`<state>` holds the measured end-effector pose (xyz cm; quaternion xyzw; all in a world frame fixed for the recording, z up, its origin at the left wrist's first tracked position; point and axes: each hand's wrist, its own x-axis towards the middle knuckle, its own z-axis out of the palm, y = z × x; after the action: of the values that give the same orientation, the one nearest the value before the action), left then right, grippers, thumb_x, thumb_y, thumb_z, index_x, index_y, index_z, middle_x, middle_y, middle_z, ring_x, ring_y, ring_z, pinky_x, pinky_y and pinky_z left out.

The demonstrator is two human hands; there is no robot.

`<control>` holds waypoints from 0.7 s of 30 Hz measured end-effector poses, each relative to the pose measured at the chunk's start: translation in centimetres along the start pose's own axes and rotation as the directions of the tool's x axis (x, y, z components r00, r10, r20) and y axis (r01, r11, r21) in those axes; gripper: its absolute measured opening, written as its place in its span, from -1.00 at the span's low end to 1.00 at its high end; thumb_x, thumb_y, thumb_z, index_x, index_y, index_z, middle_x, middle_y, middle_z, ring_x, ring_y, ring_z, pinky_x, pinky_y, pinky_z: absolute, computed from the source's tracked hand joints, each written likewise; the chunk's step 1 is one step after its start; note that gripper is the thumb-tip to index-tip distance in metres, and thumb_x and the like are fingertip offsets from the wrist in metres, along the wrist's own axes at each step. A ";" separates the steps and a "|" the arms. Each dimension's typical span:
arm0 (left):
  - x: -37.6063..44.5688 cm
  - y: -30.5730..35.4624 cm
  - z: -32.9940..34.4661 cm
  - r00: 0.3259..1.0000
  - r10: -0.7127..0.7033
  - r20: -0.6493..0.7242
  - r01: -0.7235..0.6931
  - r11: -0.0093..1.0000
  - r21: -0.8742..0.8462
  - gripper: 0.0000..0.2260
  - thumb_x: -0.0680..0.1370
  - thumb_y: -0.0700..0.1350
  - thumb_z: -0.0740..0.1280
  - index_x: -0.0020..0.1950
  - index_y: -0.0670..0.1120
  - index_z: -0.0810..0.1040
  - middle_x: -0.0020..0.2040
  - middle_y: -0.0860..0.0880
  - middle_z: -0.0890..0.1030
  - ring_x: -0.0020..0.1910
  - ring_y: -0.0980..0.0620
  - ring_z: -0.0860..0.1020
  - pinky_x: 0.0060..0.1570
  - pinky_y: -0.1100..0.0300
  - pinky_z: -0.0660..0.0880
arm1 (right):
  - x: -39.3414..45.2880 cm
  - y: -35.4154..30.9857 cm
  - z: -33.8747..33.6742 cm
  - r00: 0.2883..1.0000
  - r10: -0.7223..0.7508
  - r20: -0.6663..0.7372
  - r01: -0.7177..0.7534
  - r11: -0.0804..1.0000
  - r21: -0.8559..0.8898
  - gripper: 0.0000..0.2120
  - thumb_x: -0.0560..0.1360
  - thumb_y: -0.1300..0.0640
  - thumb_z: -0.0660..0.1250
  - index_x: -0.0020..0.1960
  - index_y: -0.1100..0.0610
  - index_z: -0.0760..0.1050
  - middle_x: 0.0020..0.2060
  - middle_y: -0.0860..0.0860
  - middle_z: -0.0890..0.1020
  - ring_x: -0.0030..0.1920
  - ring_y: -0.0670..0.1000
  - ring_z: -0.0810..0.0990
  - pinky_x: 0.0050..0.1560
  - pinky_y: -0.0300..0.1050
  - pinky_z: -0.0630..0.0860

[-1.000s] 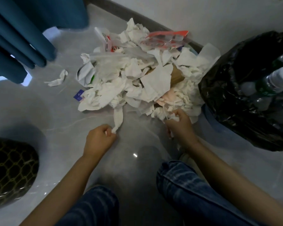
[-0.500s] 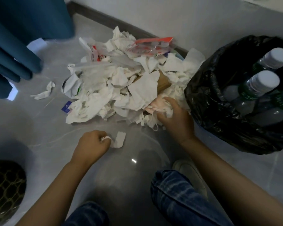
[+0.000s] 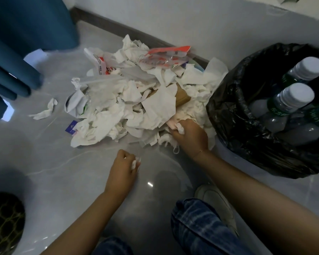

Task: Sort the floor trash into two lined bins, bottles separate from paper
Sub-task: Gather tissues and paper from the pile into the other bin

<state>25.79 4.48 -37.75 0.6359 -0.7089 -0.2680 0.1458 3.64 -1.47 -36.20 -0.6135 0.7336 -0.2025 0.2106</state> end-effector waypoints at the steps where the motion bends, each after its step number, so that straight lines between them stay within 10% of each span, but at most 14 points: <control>1: -0.4 -0.1 0.0 1.000 0.013 -0.021 -0.013 1.000 -0.011 -0.85 0.53 -0.20 0.34 -0.19 -0.07 0.42 -0.09 0.01 0.37 -0.27 0.17 0.36 -0.25 0.47 0.24 | -0.6 0.1 -0.2 0.999 0.015 -0.036 -0.013 0.998 0.056 -0.75 0.48 0.00 0.33 -0.05 0.21 0.54 0.01 0.11 0.54 -0.09 0.12 0.53 -0.22 -0.09 0.38; 5: -0.6 -0.3 -0.5 0.995 0.031 -0.095 -0.034 0.999 -0.025 -0.92 0.52 -0.30 0.29 -0.05 -0.16 0.54 -0.07 0.05 0.46 -0.14 0.14 0.42 -0.17 0.54 0.27 | -3.3 -0.6 -2.3 0.990 -0.006 -0.141 0.044 0.963 0.267 -0.92 0.37 0.24 0.33 -0.18 0.22 0.45 -0.08 0.06 0.49 -0.15 0.07 0.50 -0.17 -0.06 0.45; 9: -0.9 0.8 -1.1 0.994 -0.055 -0.092 0.032 0.971 -0.238 -0.85 0.53 -0.29 0.27 -0.11 -0.02 0.47 -0.15 0.05 0.59 -0.21 0.15 0.53 -0.23 0.40 0.41 | -4.7 0.2 -3.9 0.997 0.073 -0.011 -0.063 0.917 0.394 -0.69 0.47 0.32 0.26 0.20 0.21 0.52 0.08 -0.02 0.54 0.11 -0.12 0.48 0.11 -0.38 0.36; 13: -1.2 2.4 -0.9 0.949 -0.314 0.023 0.257 0.734 -0.629 -0.86 0.52 -0.17 0.36 0.05 -0.03 0.47 -0.14 -0.05 0.60 -0.27 0.11 0.57 -0.30 0.33 0.49 | -4.8 2.2 -4.3 0.991 0.119 0.065 -0.134 0.927 0.350 -0.86 0.59 0.23 0.14 -0.02 0.14 0.47 -0.02 0.11 0.50 0.07 0.12 0.50 0.03 -0.20 0.29; 15: -1.2 3.2 -1.0 0.922 -0.375 0.098 0.326 0.611 -0.722 -0.81 0.51 -0.09 0.37 0.09 -0.06 0.47 -0.16 -0.09 0.57 -0.25 0.06 0.55 -0.29 0.27 0.50 | -4.7 3.0 -4.5 0.979 0.185 0.085 -0.201 0.946 0.253 -0.78 0.58 0.13 0.16 0.19 0.17 0.40 0.08 0.12 0.47 0.14 0.06 0.45 0.13 -0.17 0.30; 21: -1.2 4.8 -1.3 0.928 -0.338 0.158 0.332 0.552 -0.765 -0.84 0.50 -0.06 0.39 0.04 -0.01 0.50 -0.23 -0.04 0.54 -0.30 0.10 0.52 -0.28 0.20 0.50 | -4.2 3.9 -2.4 0.987 -0.122 0.101 0.135 0.980 -0.143 -0.71 0.40 0.21 0.34 0.12 0.15 0.49 0.05 0.14 0.50 0.04 0.15 0.48 -0.10 -0.18 0.29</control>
<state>22.71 5.67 -33.84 0.6328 -0.3869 -0.5686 0.3556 -0.24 3.43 -36.10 -0.6823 0.6951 -0.1320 0.1840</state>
